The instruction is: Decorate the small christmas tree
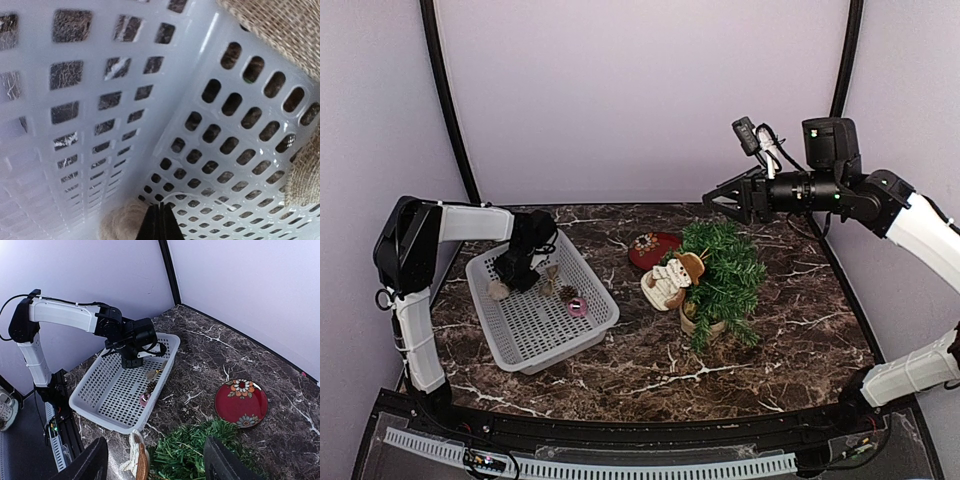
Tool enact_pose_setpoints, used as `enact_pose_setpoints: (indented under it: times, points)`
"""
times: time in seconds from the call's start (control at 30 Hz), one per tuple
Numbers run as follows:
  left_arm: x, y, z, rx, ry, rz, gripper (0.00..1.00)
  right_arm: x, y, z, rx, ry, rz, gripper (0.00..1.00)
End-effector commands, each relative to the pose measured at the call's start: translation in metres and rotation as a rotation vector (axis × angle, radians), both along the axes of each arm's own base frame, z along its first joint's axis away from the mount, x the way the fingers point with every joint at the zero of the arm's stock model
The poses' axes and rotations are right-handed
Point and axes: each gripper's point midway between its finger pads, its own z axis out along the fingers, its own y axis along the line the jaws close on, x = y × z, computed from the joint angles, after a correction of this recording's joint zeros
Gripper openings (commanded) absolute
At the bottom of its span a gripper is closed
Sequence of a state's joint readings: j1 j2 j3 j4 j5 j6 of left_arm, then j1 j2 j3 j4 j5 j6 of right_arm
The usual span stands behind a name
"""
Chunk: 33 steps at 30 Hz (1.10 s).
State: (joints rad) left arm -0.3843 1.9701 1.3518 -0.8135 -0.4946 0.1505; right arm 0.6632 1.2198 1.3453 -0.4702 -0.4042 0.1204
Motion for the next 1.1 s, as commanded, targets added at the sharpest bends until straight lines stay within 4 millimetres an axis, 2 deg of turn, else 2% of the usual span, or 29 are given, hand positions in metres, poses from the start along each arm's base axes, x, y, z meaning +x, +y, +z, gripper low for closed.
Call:
enact_pose_setpoints:
  times: [0.0, 0.1, 0.23, 0.43, 0.53, 0.63, 0.67, 0.8, 0.93, 1.07]
  points:
    - [-0.004, 0.001, 0.011, -0.009, 0.006, 0.003, 0.0, 0.002, 0.001, 0.016, 0.036, -0.044, 0.002, 0.66]
    - [0.001, -0.013, 0.029, -0.106, -0.041, 0.001, 0.0, 0.003, 0.001, 0.018, 0.041, -0.047, 0.001, 0.66]
    - [0.006, -0.039, 0.069, -0.29, -0.131, -0.01, 0.0, 0.003, 0.002, 0.022, 0.05, -0.053, 0.004, 0.65]
    - [0.002, -0.081, 0.145, -0.607, -0.28, -0.078, 0.0, 0.001, 0.004, 0.031, 0.075, -0.064, 0.017, 0.65]
    - [-0.009, -0.108, 0.196, -0.813, -0.356, -0.156, 0.0, -0.001, 0.006, 0.036, 0.094, -0.07, 0.035, 0.65]
    - [-0.028, -0.134, 0.249, -1.015, -0.431, -0.272, 0.0, -0.005, 0.009, 0.043, 0.116, -0.083, 0.063, 0.65]
    - [-0.036, -0.15, 0.27, -1.117, -0.451, -0.348, 0.0, -0.006, 0.01, 0.045, 0.125, -0.086, 0.076, 0.65]
    - [-0.08, -0.179, 0.336, -1.413, -0.505, -0.569, 0.0, -0.013, 0.017, 0.05, 0.149, -0.087, 0.133, 0.63]
    - [-0.119, -0.197, 0.382, -1.642, -0.493, -0.73, 0.0, -0.027, 0.028, 0.053, 0.168, -0.089, 0.212, 0.61]
    - [-0.156, -0.219, 0.404, -1.752, -0.454, -0.897, 0.0, -0.046, 0.044, 0.06, 0.175, -0.117, 0.295, 0.6]
